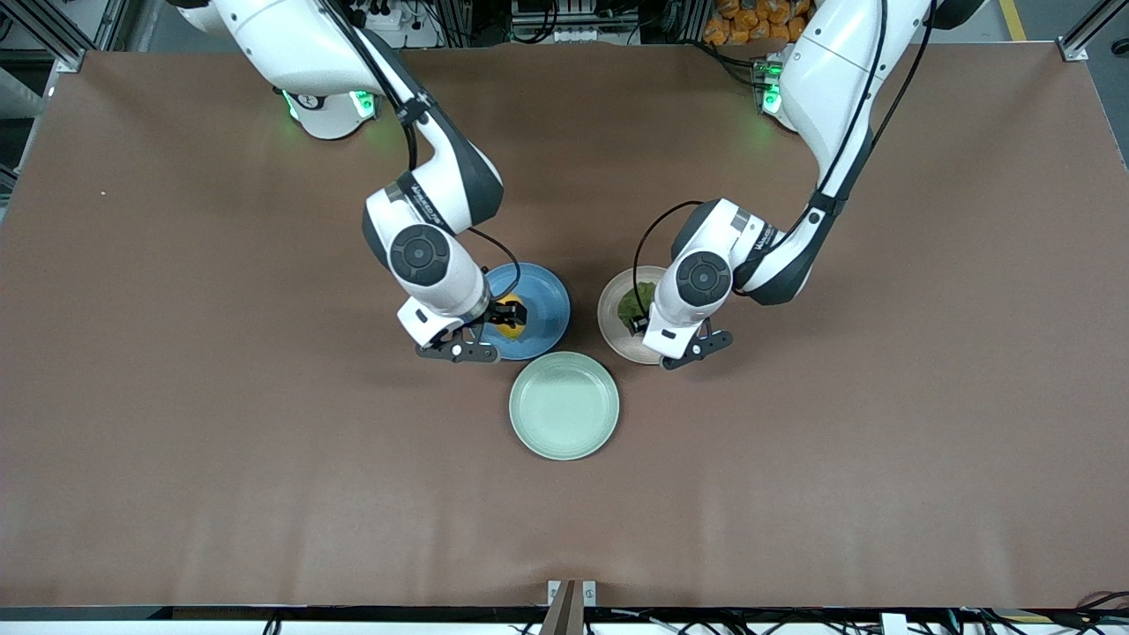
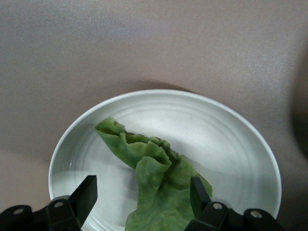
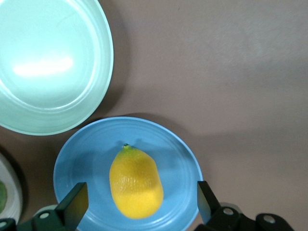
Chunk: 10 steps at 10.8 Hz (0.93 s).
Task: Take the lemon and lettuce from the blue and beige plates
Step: 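Close the right gripper on the lemon while the left gripper grasps the lettuce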
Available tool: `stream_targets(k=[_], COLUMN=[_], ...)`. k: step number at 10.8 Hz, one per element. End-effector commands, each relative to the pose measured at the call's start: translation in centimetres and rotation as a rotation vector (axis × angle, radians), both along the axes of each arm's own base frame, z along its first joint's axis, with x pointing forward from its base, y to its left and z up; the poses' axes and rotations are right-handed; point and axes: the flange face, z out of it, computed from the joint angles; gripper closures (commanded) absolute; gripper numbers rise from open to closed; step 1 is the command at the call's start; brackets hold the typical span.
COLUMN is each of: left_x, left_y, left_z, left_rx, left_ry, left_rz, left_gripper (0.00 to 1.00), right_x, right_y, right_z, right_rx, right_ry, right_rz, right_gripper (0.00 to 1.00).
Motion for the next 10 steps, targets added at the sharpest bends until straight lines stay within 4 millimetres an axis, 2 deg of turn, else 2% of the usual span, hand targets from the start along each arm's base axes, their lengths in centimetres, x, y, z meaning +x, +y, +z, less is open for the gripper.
stream_targets(k=[1,2,3,4,6,8,9,10], left_x=[-0.1,-0.1,-0.1,-0.2,-0.1,0.4,0.8,1.0], left_y=[-0.7,-0.7,-0.7,-1.2,-1.1,-0.7,-0.2,0.3], left_z=[-0.2,-0.5,-0.6,-0.6,-0.2,0.9,2.5,5.0], left_rx=[0.024,0.033,0.037,0.037,0.037,0.035,0.035,0.048], left_ry=[-0.021,-0.023,-0.022,-0.025,-0.029,-0.040,-0.050,-0.048], left_rz=[-0.001,-0.008,0.002,0.005,0.016,0.023,0.026,0.027], left_gripper=[0.46,0.56,0.57,0.67,0.97,1.00,1.00,1.00], right_x=[-0.6,-0.6,-0.9,-1.6,-2.7,-3.5,-3.9,-3.9], right_y=[1.1,1.1,1.1,1.4,1.8,2.6,2.9,2.8], right_z=[-2.4,-3.3,-4.3,-5.4,-7.3,-8.9,-9.4,-9.5], right_rx=[0.004,0.002,-0.003,-0.005,0.002,-0.001,-0.007,-0.010], right_ry=[-0.012,-0.016,-0.015,-0.019,-0.037,-0.044,-0.039,-0.039], right_rz=[-0.025,-0.024,-0.023,-0.021,-0.022,-0.040,-0.032,-0.026], right_gripper=[0.00,0.00,0.00,0.00,0.00,0.00,0.00,0.13])
